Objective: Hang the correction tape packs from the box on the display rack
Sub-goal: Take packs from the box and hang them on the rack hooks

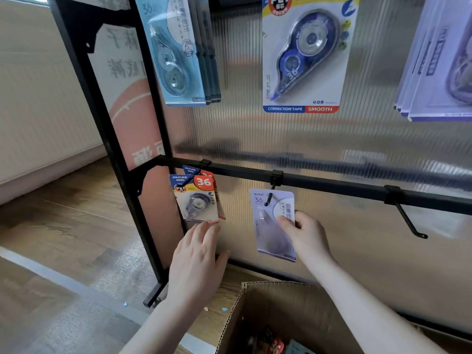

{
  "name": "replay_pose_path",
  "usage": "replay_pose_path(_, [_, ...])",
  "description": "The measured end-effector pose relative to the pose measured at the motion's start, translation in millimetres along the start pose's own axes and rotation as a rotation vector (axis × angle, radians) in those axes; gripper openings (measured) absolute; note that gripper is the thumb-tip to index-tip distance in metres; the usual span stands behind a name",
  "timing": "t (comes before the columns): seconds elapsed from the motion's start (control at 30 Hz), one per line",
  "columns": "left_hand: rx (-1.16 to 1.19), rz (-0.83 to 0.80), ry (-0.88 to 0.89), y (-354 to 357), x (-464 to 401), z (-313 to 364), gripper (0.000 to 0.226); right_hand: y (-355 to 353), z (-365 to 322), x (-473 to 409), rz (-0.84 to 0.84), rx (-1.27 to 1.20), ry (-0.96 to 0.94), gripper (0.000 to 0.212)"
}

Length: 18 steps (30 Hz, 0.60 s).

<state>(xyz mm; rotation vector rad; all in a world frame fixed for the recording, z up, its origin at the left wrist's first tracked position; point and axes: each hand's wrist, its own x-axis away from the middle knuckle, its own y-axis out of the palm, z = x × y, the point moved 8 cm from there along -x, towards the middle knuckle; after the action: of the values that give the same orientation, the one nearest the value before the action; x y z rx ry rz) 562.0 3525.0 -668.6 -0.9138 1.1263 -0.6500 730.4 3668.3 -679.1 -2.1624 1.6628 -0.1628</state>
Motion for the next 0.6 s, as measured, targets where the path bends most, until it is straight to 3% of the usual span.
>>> replay_pose_path(0.33, [-0.024, -0.005, 0.0, 14, 4, 2, 0.055, -7, -4, -13, 0.01, 0.215, -0.023, 0.016])
replay_pose_path(0.6, [0.026, 0.013, 0.034, 15, 9, 7, 0.049, -35, 11, 10, 0.048, 0.43, -0.026, 0.033])
